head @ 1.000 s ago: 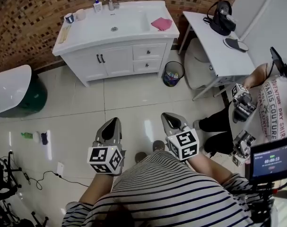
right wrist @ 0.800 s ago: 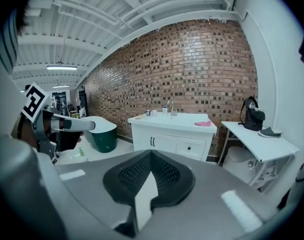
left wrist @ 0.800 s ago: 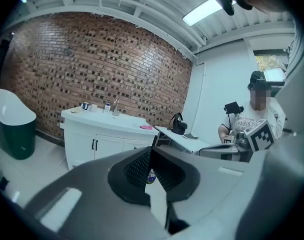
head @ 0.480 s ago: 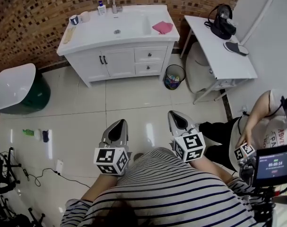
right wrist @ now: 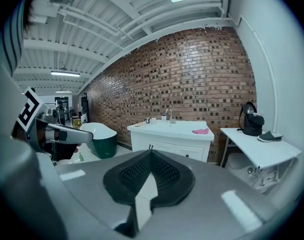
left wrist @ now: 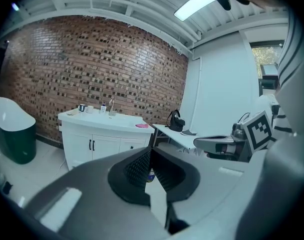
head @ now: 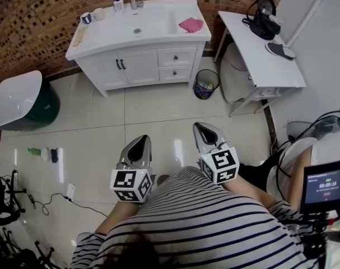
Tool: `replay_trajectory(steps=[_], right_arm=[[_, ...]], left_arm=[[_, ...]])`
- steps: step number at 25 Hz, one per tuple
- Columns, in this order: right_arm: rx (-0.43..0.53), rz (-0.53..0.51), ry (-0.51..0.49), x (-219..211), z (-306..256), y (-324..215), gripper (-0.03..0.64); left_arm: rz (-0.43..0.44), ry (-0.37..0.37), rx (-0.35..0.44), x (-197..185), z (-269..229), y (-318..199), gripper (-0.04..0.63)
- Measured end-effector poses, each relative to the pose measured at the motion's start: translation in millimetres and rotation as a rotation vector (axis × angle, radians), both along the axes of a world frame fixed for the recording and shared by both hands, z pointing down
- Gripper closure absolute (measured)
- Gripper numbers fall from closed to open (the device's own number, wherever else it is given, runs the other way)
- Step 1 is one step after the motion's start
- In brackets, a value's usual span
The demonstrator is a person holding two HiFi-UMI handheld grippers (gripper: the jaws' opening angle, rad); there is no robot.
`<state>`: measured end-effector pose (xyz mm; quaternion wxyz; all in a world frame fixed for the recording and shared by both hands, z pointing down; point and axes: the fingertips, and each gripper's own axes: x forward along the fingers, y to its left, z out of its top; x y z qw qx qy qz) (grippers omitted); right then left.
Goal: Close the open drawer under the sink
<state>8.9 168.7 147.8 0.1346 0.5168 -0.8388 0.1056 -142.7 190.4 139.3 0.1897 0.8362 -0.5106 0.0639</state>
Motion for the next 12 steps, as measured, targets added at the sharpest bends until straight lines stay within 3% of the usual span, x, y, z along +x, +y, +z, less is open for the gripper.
replay_trajectory(steps=[12], right_arm=[[-0.005,-0.051,0.005,-9.6,1.1,-1.3,0.617]], left_arm=[[-0.027,-0.002,-0.010,5.6,4.9,4.3,0.580]])
